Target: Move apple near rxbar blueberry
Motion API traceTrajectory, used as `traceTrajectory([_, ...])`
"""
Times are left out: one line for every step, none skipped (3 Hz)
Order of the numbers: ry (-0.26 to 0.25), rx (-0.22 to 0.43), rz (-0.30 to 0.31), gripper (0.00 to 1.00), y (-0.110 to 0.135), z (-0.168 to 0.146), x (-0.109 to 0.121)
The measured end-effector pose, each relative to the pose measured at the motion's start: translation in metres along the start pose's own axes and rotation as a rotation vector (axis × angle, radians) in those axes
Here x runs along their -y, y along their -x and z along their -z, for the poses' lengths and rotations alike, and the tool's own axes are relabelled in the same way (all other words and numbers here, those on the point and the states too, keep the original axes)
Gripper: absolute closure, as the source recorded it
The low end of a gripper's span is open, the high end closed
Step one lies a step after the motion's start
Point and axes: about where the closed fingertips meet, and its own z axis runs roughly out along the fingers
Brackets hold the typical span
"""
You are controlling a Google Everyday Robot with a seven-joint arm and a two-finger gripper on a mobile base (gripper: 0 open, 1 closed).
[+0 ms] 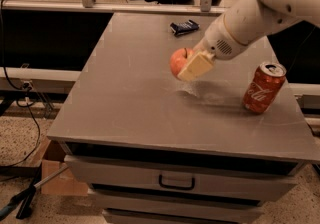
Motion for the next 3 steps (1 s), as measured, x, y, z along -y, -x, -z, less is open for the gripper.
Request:
traceTrajectory([-0.140,-0.037,0.000,1.00,0.011,0.017,0.058])
traceTrajectory([-0.243,-0.121,-0.011,1.00,0.000,0.027,0.117])
traceTrajectory([-0.285,-0.157,-0.053,1.00,-0.012,0.028,0.158])
